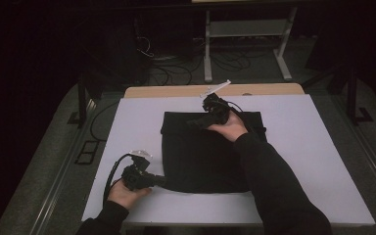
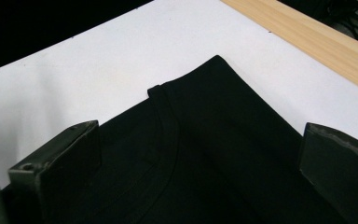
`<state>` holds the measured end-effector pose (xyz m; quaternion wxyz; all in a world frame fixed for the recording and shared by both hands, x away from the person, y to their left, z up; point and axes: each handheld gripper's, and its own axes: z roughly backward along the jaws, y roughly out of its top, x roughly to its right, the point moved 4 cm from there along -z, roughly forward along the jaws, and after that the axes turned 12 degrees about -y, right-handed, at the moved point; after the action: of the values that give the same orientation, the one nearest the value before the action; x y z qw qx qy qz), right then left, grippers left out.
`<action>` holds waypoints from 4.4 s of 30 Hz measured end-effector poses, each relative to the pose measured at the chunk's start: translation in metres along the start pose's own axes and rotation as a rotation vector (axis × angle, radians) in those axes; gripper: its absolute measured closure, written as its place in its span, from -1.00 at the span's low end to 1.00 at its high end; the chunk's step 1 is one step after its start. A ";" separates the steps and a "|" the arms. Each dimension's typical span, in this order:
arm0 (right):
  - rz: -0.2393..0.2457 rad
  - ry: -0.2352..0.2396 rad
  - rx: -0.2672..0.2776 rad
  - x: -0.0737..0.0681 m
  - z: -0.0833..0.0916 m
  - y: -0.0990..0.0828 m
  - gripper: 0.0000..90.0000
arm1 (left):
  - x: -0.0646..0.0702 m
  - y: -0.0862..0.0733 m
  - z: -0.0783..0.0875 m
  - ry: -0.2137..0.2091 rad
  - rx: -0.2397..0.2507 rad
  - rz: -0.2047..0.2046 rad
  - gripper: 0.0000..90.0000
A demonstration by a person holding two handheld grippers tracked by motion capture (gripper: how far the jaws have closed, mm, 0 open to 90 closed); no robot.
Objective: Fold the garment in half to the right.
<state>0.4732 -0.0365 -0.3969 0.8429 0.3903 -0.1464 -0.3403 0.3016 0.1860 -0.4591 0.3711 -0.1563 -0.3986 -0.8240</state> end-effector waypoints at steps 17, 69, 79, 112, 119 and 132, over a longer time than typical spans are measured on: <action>-0.002 0.006 -0.037 -0.002 -0.026 0.011 -1.00 | 0.000 0.001 0.001 -0.013 0.008 0.006 0.87; -0.013 -0.009 -0.097 -0.008 -0.103 0.047 -1.00 | 0.000 0.004 0.001 -0.040 0.024 0.008 0.87; -0.022 -0.018 -0.117 0.001 -0.119 0.042 -0.97 | -0.001 0.004 0.002 -0.045 0.023 0.007 0.86; -0.002 -0.018 -0.177 -0.014 -0.167 0.039 -0.57 | 0.000 0.004 0.004 -0.052 0.035 0.005 0.86; -0.014 -0.054 -0.166 -0.013 -0.169 0.042 -0.22 | 0.000 0.005 0.004 -0.054 0.033 0.005 0.86; -0.015 -0.098 -0.180 -0.009 -0.167 0.044 0.38 | 0.000 0.005 0.005 -0.055 0.039 0.002 0.86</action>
<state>0.5726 0.0831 -0.4728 0.8639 0.2969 -0.1531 -0.3769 0.3052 0.1872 -0.4531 0.3638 -0.1720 -0.4245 -0.8111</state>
